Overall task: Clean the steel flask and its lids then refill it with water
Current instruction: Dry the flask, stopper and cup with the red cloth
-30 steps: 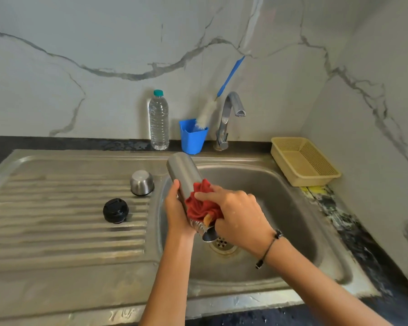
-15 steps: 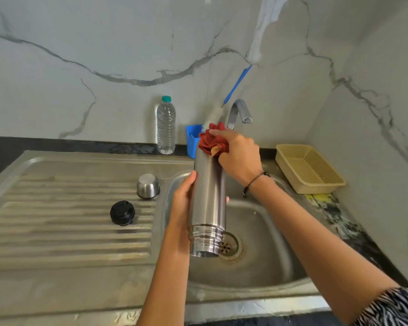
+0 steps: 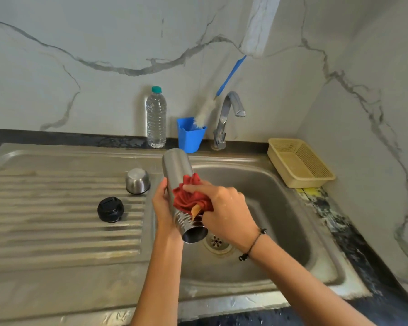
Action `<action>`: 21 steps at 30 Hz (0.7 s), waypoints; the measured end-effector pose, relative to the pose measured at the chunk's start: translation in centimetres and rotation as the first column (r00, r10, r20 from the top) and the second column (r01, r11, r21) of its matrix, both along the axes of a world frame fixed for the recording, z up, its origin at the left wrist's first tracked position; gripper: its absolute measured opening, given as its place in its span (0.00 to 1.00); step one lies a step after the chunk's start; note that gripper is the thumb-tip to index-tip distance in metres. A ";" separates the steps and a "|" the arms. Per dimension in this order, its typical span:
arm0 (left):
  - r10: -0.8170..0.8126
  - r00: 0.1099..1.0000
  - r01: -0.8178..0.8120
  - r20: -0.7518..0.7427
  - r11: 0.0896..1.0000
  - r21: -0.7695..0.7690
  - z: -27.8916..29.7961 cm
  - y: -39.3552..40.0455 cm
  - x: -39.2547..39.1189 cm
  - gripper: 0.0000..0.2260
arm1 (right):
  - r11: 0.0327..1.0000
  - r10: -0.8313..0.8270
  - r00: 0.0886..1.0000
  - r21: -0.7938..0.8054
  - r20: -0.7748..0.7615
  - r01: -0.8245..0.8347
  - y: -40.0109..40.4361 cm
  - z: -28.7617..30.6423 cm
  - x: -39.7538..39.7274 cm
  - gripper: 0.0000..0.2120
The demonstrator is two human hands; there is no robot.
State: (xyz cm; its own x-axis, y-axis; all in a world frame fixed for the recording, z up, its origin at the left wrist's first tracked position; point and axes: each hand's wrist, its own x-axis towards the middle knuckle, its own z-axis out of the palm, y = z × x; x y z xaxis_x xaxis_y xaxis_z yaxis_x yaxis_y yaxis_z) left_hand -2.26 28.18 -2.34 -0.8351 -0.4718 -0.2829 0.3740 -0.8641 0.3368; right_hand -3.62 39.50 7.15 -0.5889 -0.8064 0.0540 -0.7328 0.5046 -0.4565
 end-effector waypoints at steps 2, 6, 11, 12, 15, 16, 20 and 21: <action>0.031 0.999 -0.032 0.037 0.999 0.014 0.0 -0.1 -0.2 0.22 | 1.000 0.007 1.000 -0.015 0.025 -0.007 0.6 0.1 -0.2 0.28; 0.043 0.998 -0.043 0.055 0.999 0.010 0.5 -0.3 -0.3 0.23 | 0.996 0.030 0.975 -0.086 0.219 -0.012 1.9 1.1 -2.1 0.24; -0.046 0.998 0.055 0.053 0.984 -0.172 1.8 -0.5 0.1 0.20 | 0.896 -0.092 0.973 -0.409 0.210 0.173 0.1 3.6 -6.1 0.21; -0.058 0.995 0.072 0.079 0.978 -0.194 2.1 -0.4 0.3 0.19 | 0.879 -0.156 0.977 -0.429 0.149 0.206 -0.8 4.1 -6.8 0.21; -0.150 0.986 0.161 0.072 0.966 -0.200 2.6 0.0 0.8 0.24 | 0.893 -0.184 0.982 -0.409 0.052 0.189 -3.1 4.9 -7.9 0.20; -0.170 0.984 0.176 0.050 0.965 -0.194 2.8 0.1 0.9 0.25 | 0.913 -0.175 0.984 -0.370 0.023 0.171 -3.7 4.9 -7.9 0.21; -0.175 0.984 0.175 0.013 0.968 -0.178 3.1 -0.2 0.9 0.29 | 0.976 -0.117 0.990 -0.193 -0.081 0.099 -4.4 3.6 -6.7 0.25; -0.167 0.986 0.164 -0.007 0.971 -0.172 3.2 -0.2 1.0 0.28 | 0.979 -0.110 0.990 -0.183 -0.088 0.093 -4.3 3.4 -6.4 0.25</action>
State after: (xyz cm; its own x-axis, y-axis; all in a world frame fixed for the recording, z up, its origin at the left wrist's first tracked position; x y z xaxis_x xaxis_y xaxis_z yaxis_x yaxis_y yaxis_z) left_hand -1.22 27.96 0.82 -0.9106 -0.3661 -0.1920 0.2392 -0.8454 0.4777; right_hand -10.05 35.21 10.56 -0.6521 -0.7149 0.2523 -0.7271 0.4956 -0.4751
